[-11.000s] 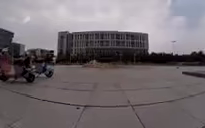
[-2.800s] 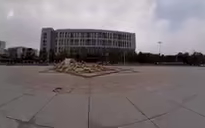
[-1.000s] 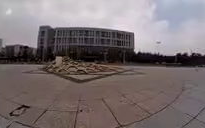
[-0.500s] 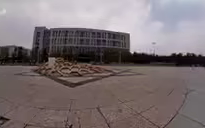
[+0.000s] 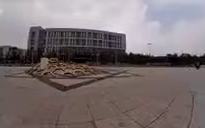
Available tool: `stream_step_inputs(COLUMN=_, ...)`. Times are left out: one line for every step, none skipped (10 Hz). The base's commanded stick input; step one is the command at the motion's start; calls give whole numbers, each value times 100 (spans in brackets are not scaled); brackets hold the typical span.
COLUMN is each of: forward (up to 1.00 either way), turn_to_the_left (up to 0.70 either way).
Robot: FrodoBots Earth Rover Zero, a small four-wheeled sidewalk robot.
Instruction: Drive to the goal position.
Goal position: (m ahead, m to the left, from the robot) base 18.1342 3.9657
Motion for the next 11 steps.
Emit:
stream_step_inputs(forward=70, turn_to_the_left=-1)
stream_step_inputs(forward=70, turn_to_the_left=0)
stream_step_inputs(forward=70, turn_to_the_left=0)
stream_step_inputs(forward=70, turn_to_the_left=0)
stream_step_inputs(forward=70, turn_to_the_left=0)
stream_step_inputs(forward=70, turn_to_the_left=0)
stream_step_inputs(forward=70, turn_to_the_left=0)
stream_step_inputs(forward=70, turn_to_the_left=0)
stream_step_inputs(forward=70, turn_to_the_left=-1)
stream_step_inputs(forward=70, turn_to_the_left=-5)
stream_step_inputs(forward=70, turn_to_the_left=-10)
